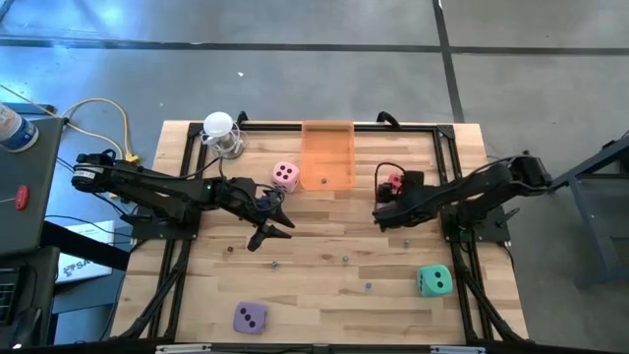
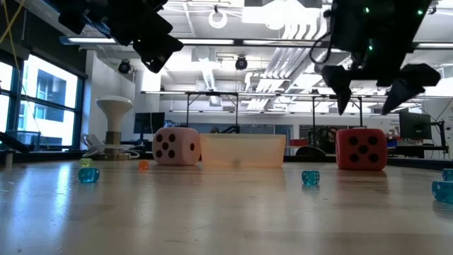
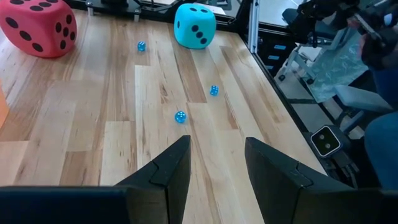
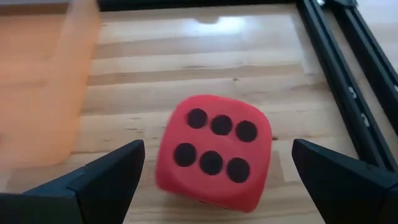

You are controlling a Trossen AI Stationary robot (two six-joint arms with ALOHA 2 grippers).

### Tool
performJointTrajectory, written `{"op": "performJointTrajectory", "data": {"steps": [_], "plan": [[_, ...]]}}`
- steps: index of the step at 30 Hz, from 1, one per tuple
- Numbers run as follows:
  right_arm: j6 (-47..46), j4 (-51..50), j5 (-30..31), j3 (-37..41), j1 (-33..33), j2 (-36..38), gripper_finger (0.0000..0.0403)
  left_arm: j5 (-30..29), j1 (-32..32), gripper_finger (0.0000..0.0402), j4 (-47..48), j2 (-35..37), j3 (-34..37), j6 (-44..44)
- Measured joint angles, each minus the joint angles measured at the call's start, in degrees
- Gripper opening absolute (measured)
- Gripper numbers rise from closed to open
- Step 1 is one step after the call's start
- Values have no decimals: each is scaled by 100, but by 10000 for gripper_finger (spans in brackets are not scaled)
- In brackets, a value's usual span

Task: Pick & Place Dice
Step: Put the red die into the orange bin

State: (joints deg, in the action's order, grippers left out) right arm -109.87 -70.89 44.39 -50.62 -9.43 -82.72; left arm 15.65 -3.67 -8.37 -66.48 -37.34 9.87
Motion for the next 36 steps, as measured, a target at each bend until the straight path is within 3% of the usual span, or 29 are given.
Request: {"op": "performJointTrajectory", "data": {"steps": [4,15,23,36], "plan": [[-427,169,269,239,4,7,400,-1,0,148,14,0,0,0],[-455,832,392,556,4,7,400,-1,0,148,14,0,0,-149],[-395,1093,1014,659,2,7,400,-1,1,148,5,0,0,-151],[42,1253,929,659,0,7,400,-1,56,148,1,0,0,-103]]}}
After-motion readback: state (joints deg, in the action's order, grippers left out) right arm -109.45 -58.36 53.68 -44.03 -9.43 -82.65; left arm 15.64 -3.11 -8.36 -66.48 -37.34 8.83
